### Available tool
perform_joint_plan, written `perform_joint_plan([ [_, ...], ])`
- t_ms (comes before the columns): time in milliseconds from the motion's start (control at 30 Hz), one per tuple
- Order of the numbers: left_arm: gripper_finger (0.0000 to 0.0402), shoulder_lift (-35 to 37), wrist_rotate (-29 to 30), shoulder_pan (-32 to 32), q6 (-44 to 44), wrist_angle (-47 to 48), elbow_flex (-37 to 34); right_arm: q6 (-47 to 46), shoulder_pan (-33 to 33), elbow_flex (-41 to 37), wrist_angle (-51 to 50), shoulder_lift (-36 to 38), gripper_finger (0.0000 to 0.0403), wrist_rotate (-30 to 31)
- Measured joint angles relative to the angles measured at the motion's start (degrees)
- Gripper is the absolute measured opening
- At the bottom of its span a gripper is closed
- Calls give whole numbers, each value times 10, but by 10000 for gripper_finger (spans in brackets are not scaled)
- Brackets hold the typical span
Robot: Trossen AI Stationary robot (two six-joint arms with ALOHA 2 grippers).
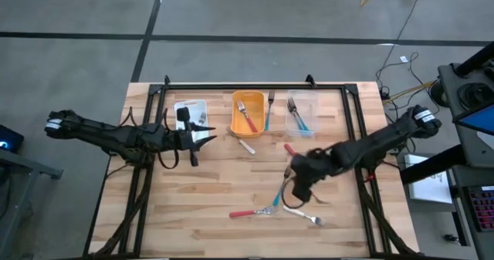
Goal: Sort silverware by color (type)
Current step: Put the pink fork into the yellow bin
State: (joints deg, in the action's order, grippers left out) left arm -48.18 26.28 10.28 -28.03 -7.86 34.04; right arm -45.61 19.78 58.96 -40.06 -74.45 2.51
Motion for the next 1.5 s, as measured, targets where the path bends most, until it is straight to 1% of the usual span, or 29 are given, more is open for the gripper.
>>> perform_joint_plan([
  [67, 93, -2, 0, 0, 0, -9, 0, 78, -25, 22, 38, 0, 21, 18],
  [167, 93, -4, 0, 0, 0, -11, 0, 194, -66, 54, 95, -4, 21, 23],
  [233, 93, -4, 0, 0, 0, -11, 0, 288, -89, 72, 153, -12, 21, 25],
  [300, 93, -4, 0, 0, 0, -12, 0, 396, -109, 81, 233, -24, 21, 26],
  [367, 93, -4, 0, 0, 0, -12, 0, 511, -128, 82, 331, -36, 21, 26],
  [433, 93, -3, 0, 0, 0, -12, 0, 607, -146, 75, 429, -48, 21, 26],
  [500, 93, -2, 0, 0, 0, -12, 0, 681, -164, 68, 510, -65, 21, 26],
  [600, 93, -1, 1, 0, 0, -12, 0, 750, -188, 56, 606, -88, 21, 29],
  [700, 93, 2, 2, 0, 0, -12, 0, 782, -211, 35, 691, -117, 21, 28],
  [767, 93, 5, 3, 0, 0, -11, 0, 797, -224, 20, 732, -142, 21, 30],
  [867, 93, 9, 3, 0, 0, -11, 0, 828, -241, 0, 780, -174, 21, 51],
  [1000, 93, 14, 3, 0, 3, -10, 0, 852, -268, -16, 866, -205, 22, 51],
  [1167, 93, 15, 3, 0, 4, -9, 0, 853, -309, -19, 874, -232, 22, 34],
  [1233, 93, 15, 3, 0, 4, -9, 0, 843, -327, -19, 870, -240, 22, 10],
  [1367, 93, 15, 3, 0, 3, -6, 0, 803, -362, -19, 861, -251, 23, -61],
  [1433, 93, 15, 3, 0, 1, -6, 0, 794, -375, -19, 858, -255, 23, -76],
  [1500, 93, 15, 3, 0, 0, -5, 0, 793, -385, -19, 857, -260, 23, -75],
])
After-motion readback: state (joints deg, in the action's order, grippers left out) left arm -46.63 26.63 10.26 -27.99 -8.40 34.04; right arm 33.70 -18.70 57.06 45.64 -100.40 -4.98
